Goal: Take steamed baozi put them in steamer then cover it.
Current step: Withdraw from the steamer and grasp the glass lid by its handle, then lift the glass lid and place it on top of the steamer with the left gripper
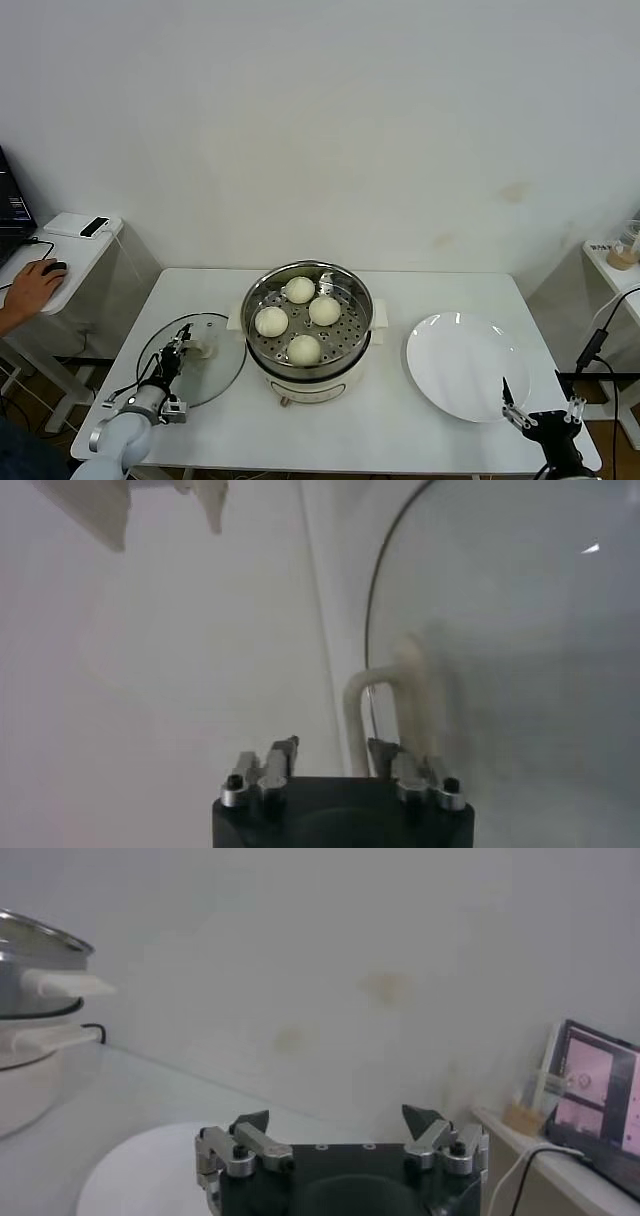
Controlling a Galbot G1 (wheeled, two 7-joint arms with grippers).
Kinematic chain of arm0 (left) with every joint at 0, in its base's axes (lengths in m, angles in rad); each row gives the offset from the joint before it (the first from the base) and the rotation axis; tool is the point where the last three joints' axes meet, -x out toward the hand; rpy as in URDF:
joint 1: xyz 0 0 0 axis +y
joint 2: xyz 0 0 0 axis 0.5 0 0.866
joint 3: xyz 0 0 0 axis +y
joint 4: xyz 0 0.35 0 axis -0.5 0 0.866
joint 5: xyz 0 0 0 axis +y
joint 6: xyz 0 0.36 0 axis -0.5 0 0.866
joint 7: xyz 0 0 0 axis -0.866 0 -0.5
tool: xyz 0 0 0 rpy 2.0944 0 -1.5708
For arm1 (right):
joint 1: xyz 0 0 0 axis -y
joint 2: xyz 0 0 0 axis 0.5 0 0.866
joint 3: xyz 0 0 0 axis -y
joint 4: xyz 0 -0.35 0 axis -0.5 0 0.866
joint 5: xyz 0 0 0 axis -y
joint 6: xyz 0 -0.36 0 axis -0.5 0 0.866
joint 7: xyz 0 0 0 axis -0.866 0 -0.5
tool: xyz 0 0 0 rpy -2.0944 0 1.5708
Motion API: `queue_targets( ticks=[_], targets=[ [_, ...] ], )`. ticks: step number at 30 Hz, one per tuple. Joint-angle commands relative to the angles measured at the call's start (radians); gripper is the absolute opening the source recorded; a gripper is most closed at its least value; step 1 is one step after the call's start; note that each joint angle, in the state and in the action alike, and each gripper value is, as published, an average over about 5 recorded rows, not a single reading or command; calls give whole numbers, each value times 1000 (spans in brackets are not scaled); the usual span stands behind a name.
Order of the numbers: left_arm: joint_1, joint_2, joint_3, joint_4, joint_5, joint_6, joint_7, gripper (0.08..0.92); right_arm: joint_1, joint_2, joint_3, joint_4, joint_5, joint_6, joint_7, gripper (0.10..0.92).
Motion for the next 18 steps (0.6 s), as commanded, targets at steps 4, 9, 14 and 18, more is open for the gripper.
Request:
queue_targets(
  ticks=[4,9,14,18],
  targets=[
    [38,2,-18,-64,-65,15,-31,230,0,-3,-5,9,-4,5,-1,823],
    [103,1,-69,-165,-84,36,-43,139,-1,-5,-14,13,-5,8,-1,823],
    [177,-5,-137,-273,-84,74,-33,139,0,-5,-30,20,-9,10,-1,823],
    [216,-13,-185,-334,-79,91,-26,139,0,-9,-38,28,-10,12,-1,823]
  ],
)
